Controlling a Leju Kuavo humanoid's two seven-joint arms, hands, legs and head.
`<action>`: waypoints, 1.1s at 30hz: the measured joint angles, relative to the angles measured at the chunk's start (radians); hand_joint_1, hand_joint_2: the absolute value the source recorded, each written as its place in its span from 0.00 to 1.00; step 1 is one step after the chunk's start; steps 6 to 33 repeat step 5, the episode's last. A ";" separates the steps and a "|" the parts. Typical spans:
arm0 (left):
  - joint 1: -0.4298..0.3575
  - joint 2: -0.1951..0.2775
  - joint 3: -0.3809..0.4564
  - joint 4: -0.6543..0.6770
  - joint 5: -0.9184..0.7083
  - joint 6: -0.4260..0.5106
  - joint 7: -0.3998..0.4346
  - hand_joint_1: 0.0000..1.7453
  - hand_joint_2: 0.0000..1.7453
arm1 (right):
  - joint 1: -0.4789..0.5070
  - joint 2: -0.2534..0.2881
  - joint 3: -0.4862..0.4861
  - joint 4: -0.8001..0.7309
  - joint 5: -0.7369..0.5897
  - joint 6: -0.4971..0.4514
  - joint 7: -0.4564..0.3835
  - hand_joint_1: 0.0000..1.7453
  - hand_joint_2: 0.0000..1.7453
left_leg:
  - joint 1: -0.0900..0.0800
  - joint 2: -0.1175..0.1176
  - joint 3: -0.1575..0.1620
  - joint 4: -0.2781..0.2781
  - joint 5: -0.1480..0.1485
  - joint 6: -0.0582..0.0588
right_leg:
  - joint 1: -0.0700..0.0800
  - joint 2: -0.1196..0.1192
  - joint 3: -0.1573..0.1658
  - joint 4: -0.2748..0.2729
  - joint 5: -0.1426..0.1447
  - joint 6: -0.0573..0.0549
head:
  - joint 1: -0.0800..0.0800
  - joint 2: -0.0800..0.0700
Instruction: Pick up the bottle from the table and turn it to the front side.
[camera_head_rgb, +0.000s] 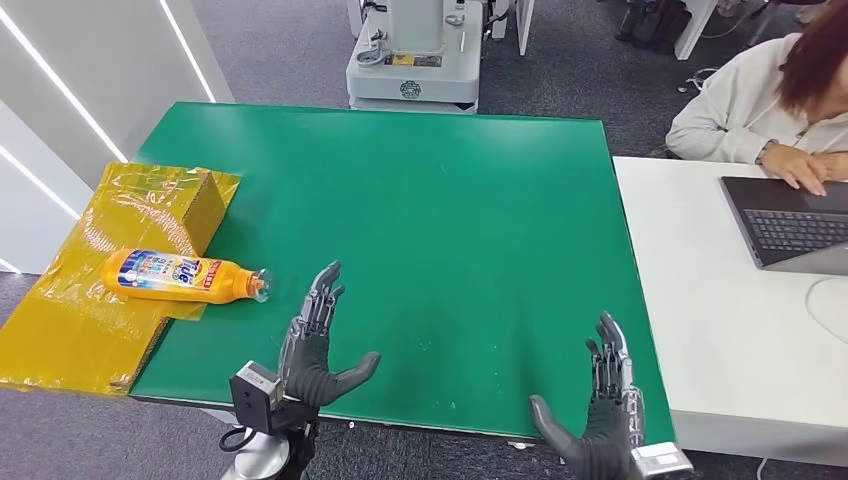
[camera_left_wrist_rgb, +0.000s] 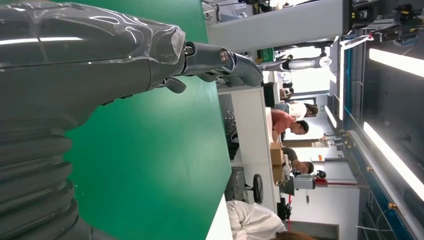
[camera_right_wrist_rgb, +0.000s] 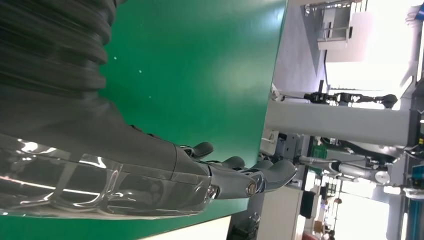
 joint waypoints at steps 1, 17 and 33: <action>0.002 0.000 0.000 -0.005 -0.005 0.000 0.002 0.00 1.00 | 0.000 0.003 0.000 0.000 0.003 0.004 0.001 0.00 1.00 | 0.000 0.000 0.000 0.000 0.000 0.000 | 0.000 0.000 0.000 0.000 0.000 0.000 | 0.000 0.000; 0.007 0.000 0.001 -0.020 -0.018 0.000 0.009 0.00 1.00 | -0.001 0.011 -0.001 0.000 0.011 0.010 0.002 0.00 1.00 | 0.000 0.000 0.000 0.000 0.000 0.000 | 0.000 0.000 0.000 0.000 0.000 0.000 | 0.000 0.000; 0.007 0.000 0.001 -0.020 -0.018 0.000 0.009 0.00 1.00 | -0.001 0.011 -0.001 0.000 0.011 0.010 0.002 0.00 1.00 | 0.000 0.000 0.000 0.000 0.000 0.000 | 0.000 0.000 0.000 0.000 0.000 0.000 | 0.000 0.000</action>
